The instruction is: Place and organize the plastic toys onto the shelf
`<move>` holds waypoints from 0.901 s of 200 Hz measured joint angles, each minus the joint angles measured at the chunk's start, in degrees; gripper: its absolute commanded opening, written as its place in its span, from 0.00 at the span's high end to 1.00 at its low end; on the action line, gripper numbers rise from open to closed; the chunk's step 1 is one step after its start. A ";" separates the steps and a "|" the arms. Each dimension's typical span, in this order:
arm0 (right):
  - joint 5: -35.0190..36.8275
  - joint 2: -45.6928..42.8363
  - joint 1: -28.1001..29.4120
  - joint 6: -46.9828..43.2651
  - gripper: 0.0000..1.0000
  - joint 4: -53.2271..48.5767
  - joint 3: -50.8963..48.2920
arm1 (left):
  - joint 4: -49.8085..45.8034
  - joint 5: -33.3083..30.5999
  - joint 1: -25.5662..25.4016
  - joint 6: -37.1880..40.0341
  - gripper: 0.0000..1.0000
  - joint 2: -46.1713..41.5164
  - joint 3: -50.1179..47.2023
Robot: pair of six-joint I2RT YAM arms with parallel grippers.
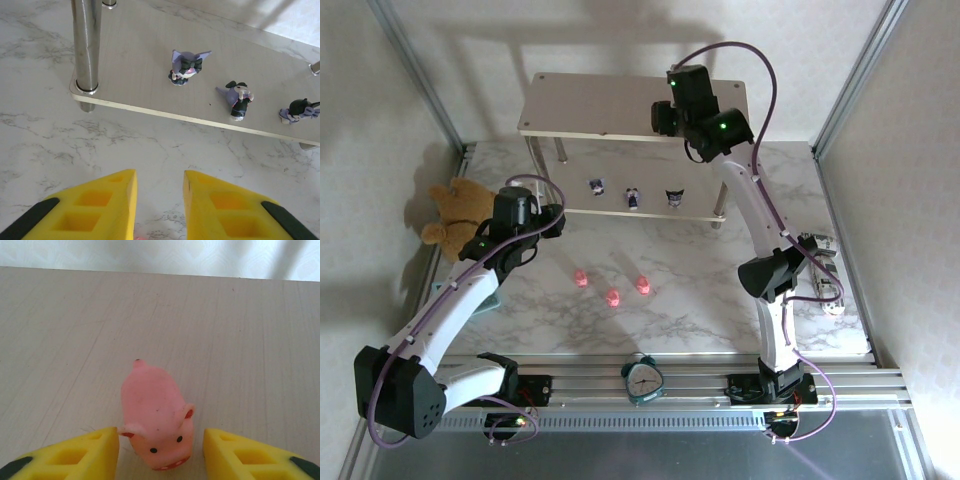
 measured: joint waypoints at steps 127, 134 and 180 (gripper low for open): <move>-5.05 -1.05 -0.17 1.84 0.35 0.68 -0.33 | 0.00 0.00 0.17 0.00 0.69 0.00 0.00; -5.46 -1.40 -0.17 2.01 0.35 0.66 -0.61 | 0.00 0.00 0.17 -0.02 0.69 0.00 0.00; -7.13 -2.36 -0.17 2.69 0.36 0.68 -1.09 | -0.04 -0.02 0.17 -0.02 0.69 -0.79 0.00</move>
